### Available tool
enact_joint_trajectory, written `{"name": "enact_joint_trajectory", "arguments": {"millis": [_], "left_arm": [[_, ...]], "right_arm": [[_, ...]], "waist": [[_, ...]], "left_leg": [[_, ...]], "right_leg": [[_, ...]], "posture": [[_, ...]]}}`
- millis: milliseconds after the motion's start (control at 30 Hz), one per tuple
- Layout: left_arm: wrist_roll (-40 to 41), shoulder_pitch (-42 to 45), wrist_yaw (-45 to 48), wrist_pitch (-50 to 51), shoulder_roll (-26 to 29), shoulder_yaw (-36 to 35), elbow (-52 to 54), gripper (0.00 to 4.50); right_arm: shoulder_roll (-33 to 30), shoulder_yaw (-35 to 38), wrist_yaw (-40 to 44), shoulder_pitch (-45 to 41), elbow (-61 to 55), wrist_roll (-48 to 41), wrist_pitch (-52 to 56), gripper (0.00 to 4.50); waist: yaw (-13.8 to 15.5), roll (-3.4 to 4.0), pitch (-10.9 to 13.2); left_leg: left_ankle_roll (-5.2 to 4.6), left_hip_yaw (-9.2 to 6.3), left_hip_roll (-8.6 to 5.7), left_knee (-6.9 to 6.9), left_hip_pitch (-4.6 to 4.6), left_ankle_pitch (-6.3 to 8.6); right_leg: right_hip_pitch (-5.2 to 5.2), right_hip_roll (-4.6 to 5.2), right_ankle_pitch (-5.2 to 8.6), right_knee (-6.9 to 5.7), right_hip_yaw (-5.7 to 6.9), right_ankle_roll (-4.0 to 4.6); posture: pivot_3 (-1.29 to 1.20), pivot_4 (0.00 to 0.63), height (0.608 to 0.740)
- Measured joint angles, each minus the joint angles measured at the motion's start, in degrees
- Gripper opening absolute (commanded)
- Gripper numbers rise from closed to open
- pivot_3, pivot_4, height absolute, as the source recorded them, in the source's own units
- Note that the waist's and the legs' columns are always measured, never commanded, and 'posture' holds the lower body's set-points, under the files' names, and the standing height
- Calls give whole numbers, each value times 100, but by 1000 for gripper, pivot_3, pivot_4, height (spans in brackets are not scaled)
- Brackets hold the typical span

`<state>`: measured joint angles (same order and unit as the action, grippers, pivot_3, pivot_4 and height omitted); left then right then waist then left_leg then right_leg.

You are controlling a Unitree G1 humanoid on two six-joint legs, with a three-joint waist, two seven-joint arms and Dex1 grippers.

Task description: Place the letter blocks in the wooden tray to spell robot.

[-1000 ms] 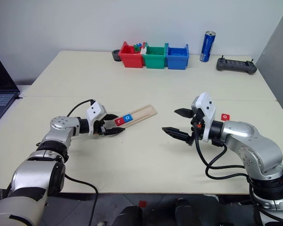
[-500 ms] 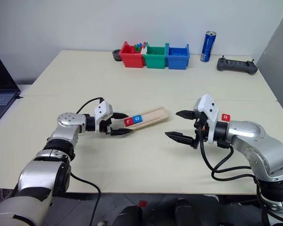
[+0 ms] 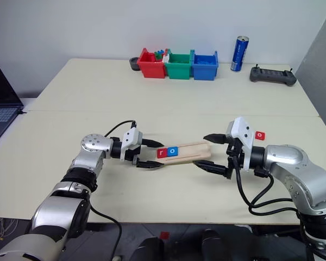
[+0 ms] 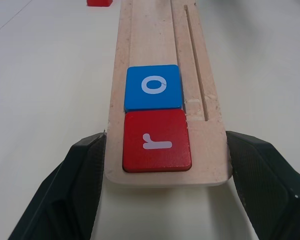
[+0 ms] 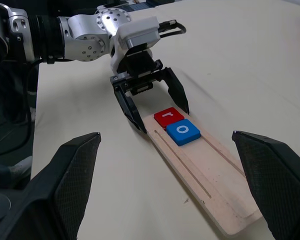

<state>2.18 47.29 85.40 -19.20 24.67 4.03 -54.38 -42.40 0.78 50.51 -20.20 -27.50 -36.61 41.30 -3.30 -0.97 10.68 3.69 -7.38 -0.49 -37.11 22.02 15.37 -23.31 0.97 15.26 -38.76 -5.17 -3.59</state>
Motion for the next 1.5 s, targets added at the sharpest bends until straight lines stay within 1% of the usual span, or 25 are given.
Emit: {"name": "enact_joint_trajectory", "arguments": {"millis": [300,567,1500], "left_arm": [[4,-159,176,-4,-122,247,194,3371],[4,-199,182,-15,-144,360,248,3371],[2,-351,38,43,-173,521,505,3371]], "right_arm": [[-186,-1,272,393,-99,214,-474,4500],[-209,-14,365,480,-103,362,-710,4500],[-158,-147,324,495,-28,403,-832,4500]], "waist": [[-7,0,0],[-4,0,0],[0,-1,0]], "left_leg": [[0,2,1,0,-1,0],[0,1,0,-2,-1,0],[0,0,0,-3,-2,0]], "right_leg": [[0,-1,0,0,-2,0],[1,-1,0,0,-2,0],[4,-1,0,0,-2,0]], "posture": [[0,150,740],[0,150,740],[0,150,740]]}}
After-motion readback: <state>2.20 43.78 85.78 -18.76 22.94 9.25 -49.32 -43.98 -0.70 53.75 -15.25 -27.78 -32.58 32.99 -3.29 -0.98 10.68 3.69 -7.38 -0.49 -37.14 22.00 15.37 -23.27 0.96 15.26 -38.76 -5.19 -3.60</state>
